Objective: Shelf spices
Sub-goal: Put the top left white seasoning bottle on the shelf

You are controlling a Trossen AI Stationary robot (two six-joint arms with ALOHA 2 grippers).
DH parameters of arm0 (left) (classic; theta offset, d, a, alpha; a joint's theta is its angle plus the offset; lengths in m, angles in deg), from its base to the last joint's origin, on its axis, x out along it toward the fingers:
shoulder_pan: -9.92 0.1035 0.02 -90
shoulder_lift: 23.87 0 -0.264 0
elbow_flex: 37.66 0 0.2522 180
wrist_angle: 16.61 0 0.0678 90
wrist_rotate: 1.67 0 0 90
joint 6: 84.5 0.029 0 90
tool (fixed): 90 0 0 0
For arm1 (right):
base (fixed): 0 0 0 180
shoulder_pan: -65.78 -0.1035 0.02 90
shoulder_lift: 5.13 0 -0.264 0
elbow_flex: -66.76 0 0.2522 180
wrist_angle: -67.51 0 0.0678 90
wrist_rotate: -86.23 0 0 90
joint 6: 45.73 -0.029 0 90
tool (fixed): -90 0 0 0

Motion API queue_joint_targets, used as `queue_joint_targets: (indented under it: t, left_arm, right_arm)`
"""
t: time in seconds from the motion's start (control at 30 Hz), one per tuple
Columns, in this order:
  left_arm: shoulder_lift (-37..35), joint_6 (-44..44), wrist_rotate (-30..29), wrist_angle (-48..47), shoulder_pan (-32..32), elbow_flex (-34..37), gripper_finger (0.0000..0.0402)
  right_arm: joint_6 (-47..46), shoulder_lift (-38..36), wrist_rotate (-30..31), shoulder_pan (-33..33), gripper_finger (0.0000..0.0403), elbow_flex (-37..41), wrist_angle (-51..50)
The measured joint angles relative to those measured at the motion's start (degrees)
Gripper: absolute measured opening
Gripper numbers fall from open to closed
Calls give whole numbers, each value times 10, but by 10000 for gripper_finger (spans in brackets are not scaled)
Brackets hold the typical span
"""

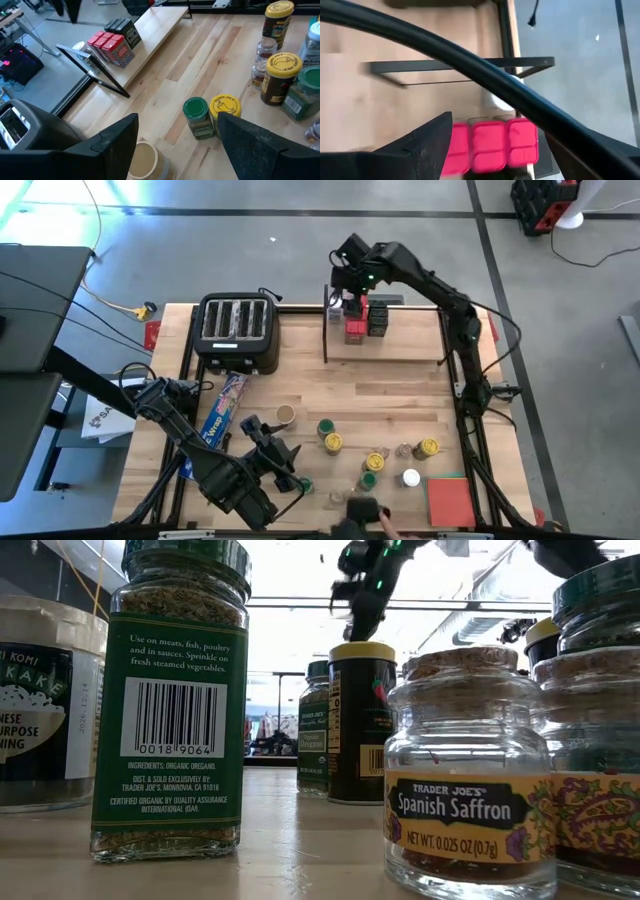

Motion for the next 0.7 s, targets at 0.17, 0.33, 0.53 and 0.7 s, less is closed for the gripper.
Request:
queue_joint_targets:
  t: [0.17, 0.33, 0.53, 0.7]
  left_arm:
    - [0, -1, -6, 2, -5, 0, 268]
    - [0, -2, -36, 13, -23, 0, 268]
    - [0, -26, -60, 13, -48, 0, 268]
    - [0, -27, -92, 13, -60, 0, 268]
  right_arm:
    - [-4, -77, -5, -62, 303, 3, -46]
    - [4, -176, -42, -142, 303, 61, -6]
    - [-39, -305, -38, -177, 295, 255, 109]
    - [-79, -364, -20, -118, 262, 438, 288]
